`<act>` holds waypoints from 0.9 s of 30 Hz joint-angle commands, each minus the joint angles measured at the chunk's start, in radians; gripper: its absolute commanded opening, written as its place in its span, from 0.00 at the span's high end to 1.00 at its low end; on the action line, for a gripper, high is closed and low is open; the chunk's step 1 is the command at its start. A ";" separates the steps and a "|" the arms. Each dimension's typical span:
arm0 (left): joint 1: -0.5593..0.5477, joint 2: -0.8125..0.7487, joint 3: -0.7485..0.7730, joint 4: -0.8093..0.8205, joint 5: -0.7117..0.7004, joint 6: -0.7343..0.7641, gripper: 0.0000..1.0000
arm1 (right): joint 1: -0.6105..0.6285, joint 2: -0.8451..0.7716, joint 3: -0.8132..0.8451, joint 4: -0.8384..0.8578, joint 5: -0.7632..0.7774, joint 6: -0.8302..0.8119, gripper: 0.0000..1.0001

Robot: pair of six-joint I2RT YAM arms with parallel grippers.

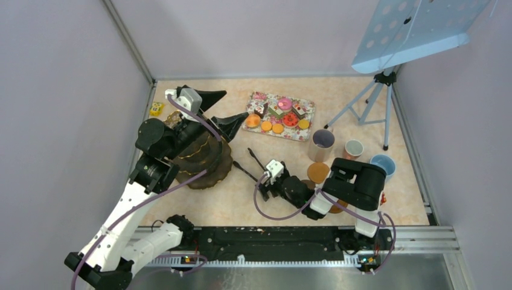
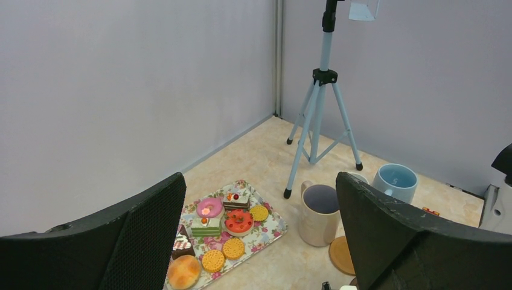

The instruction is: Serve the afternoon tea

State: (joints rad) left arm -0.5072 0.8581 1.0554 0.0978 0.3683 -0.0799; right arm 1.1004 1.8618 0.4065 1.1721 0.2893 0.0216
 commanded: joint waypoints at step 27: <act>-0.007 -0.015 -0.011 0.047 -0.015 -0.003 0.01 | -0.016 -0.210 -0.008 -0.210 0.083 0.102 0.46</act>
State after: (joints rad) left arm -0.5117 0.8570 1.0527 0.0982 0.3576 -0.0799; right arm 1.0904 1.7405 0.4053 1.0199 0.3309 0.0727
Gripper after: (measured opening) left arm 0.987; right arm 0.547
